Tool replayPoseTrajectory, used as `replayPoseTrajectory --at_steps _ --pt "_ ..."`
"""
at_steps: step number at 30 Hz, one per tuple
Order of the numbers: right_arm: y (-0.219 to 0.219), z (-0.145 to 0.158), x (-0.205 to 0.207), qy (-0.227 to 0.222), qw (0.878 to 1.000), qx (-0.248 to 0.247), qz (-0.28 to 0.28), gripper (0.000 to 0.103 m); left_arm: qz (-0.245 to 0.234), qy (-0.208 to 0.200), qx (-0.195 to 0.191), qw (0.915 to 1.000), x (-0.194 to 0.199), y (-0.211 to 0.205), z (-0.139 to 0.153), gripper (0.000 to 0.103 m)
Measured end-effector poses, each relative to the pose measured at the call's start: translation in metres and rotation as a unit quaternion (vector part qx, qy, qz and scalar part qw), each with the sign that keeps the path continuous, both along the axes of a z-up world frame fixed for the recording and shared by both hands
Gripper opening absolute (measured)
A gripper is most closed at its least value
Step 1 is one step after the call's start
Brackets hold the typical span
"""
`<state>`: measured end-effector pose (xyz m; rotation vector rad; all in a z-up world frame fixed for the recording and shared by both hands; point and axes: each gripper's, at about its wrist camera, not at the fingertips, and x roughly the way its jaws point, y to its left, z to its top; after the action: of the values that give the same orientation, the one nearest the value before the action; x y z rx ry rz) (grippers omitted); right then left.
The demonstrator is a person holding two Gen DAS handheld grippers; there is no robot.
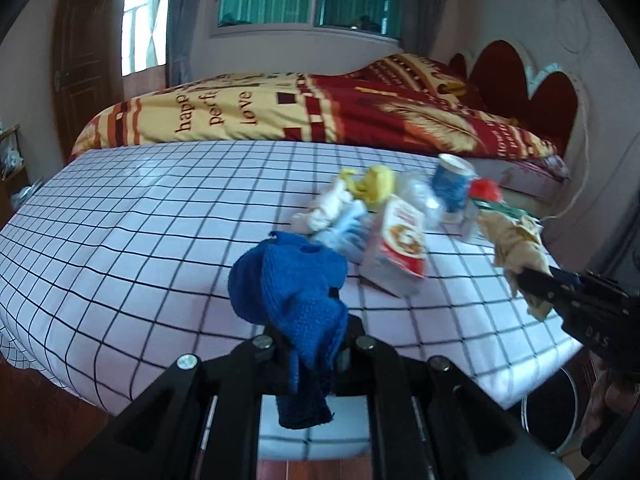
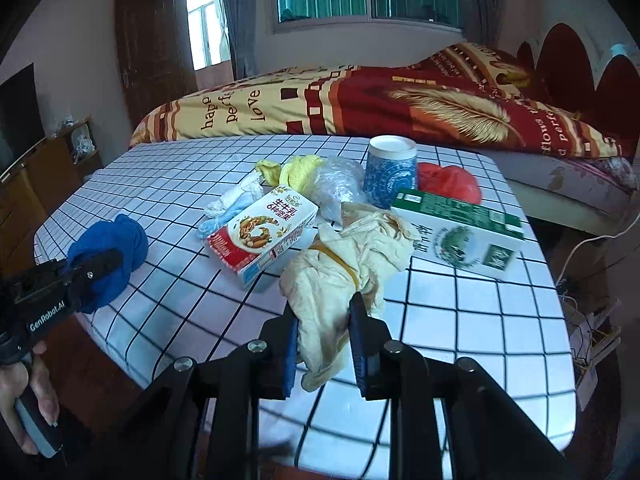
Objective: Collect trash
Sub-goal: 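Carry the blue sock and beige cloth over the bin and release both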
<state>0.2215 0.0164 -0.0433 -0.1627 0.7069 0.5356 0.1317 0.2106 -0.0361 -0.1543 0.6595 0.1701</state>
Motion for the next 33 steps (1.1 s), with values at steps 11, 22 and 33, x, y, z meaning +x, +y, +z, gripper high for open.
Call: replayPoseTrajectory --at_steps 11,22,33 --pt "-0.055 0.029 -0.061 -0.040 0.999 0.011 -0.026 0.024 -0.058 -0.026 0.005 0.9980 -0.025 -0.061 0.023 0.011" --pt "-0.132 0.035 -0.095 -0.048 0.995 0.020 -0.087 0.024 -0.127 -0.038 0.015 0.9910 -0.033 -0.127 0.030 0.011" --pt "-0.200 0.034 -0.120 -0.053 0.987 0.022 -0.147 0.024 -0.185 -0.040 0.025 0.9816 -0.039 -0.185 0.029 0.011"
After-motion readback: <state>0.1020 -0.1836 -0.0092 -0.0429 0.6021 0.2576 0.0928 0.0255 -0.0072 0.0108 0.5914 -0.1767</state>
